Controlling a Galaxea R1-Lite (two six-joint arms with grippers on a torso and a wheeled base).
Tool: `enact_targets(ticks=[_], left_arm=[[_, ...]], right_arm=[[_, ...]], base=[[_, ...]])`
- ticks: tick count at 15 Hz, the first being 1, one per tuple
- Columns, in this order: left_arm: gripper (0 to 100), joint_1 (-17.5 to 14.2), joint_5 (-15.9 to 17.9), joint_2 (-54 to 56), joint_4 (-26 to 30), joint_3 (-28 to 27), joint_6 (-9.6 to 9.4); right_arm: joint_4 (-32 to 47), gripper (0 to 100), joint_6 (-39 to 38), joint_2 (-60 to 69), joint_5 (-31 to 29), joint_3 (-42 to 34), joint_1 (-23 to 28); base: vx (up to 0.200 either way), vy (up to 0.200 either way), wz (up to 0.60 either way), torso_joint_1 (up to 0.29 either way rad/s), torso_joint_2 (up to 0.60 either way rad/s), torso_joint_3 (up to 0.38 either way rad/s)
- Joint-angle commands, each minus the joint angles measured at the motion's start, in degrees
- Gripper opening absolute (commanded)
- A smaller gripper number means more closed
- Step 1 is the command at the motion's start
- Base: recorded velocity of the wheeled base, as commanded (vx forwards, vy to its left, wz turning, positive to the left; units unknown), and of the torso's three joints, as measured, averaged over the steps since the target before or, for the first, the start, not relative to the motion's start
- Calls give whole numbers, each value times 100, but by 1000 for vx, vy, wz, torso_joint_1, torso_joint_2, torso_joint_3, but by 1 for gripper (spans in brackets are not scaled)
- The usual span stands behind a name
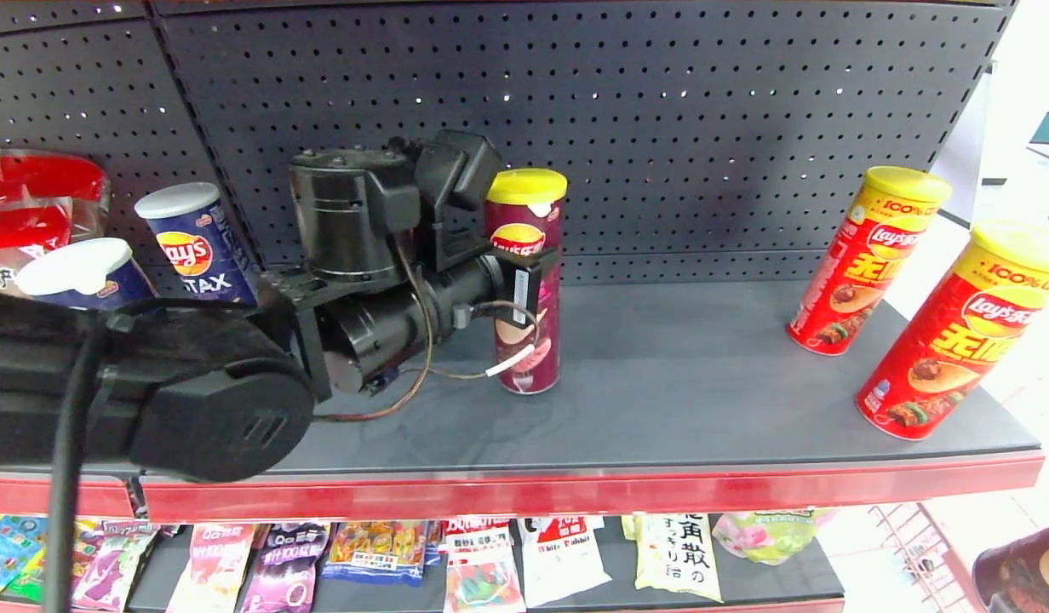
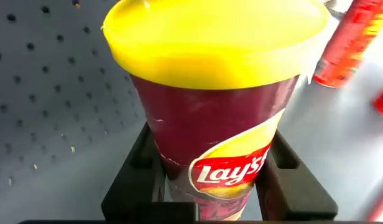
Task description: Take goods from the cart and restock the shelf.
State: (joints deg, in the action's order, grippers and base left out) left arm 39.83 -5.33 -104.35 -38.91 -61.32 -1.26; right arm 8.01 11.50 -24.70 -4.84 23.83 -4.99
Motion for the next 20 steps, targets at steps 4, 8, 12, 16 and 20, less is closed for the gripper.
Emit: enact_targets(ticks=[4, 8, 12, 16, 20], left_arm=[[0, 658, -759, 460, -187, 753, 266], [0, 781, -768, 240, -758, 1122, 284], [0, 763, -803, -59, -1250, 1131, 266], [0, 790, -830, -15, -1198, 1148, 213], [0, 869, -1023, -24, -1206, 1166, 187]], right_arm=[[-1, 0, 2, -9, 1, 7, -2], [-1, 0, 2, 0, 1, 16, -2], [-1, 0, 2, 0, 1, 25, -2], [-1, 0, 2, -26, 1, 86, -2], [-1, 0, 2, -35, 1, 95, -2]], base=[[0, 0, 0, 0, 0, 0], [0, 0, 0, 0, 0, 0], [0, 0, 0, 0, 0, 0], [0, 0, 0, 0, 0, 0], [0, 0, 0, 0, 0, 0]])
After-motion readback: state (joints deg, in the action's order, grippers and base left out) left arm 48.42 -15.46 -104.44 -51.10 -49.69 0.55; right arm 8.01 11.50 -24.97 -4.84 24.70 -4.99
